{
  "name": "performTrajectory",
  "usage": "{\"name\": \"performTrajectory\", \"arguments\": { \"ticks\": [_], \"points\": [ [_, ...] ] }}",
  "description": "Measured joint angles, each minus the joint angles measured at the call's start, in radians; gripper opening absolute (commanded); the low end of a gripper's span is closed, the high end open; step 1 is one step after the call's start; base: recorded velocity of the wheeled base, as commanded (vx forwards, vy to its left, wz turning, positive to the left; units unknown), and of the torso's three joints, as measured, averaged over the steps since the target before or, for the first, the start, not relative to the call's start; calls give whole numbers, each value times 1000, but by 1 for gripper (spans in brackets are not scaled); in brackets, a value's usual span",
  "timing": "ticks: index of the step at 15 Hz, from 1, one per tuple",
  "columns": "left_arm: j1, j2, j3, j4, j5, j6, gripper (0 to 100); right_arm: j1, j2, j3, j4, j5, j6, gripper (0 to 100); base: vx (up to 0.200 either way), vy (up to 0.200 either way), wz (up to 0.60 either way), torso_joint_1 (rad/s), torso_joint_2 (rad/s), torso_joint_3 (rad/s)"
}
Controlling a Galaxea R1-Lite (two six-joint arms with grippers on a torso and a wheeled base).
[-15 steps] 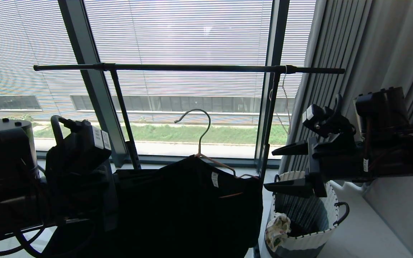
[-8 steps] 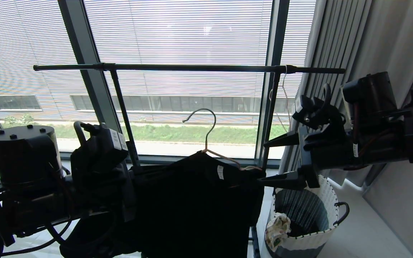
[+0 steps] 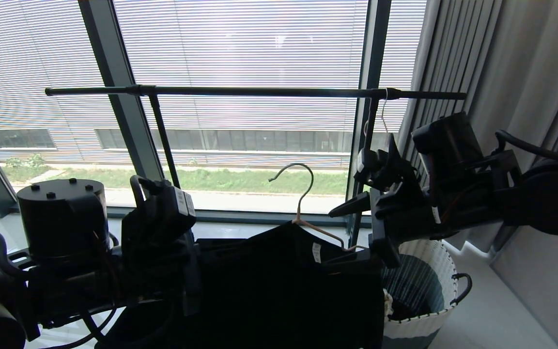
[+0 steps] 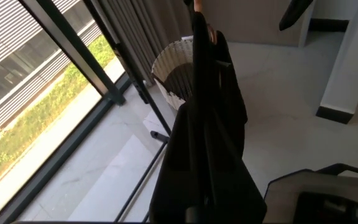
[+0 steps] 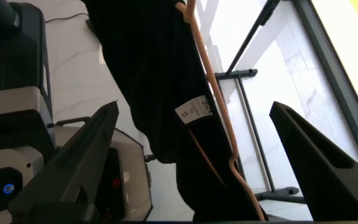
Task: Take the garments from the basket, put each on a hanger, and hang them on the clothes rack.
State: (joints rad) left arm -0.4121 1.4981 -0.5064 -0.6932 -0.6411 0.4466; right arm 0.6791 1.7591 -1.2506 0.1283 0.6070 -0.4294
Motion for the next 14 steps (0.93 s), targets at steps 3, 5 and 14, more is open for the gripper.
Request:
{"name": "performTrajectory", "arguments": {
  "ticks": [3, 5, 14],
  "points": [
    [-23, -2, 0, -13, 0, 0, 0, 4, 37, -7, -1, -59, -11, 100, 0, 0, 0, 0, 0, 0],
    [-35, -3, 0, -24, 0, 0, 0, 4, 59, -7, 0, -87, -13, 100, 0, 0, 0, 0, 0, 0],
    [-48, -5, 4, -40, 0, 1, 0, -4, 105, -7, -4, -139, -14, 0, 0, 0, 0, 0, 0, 0]
  ]
}}
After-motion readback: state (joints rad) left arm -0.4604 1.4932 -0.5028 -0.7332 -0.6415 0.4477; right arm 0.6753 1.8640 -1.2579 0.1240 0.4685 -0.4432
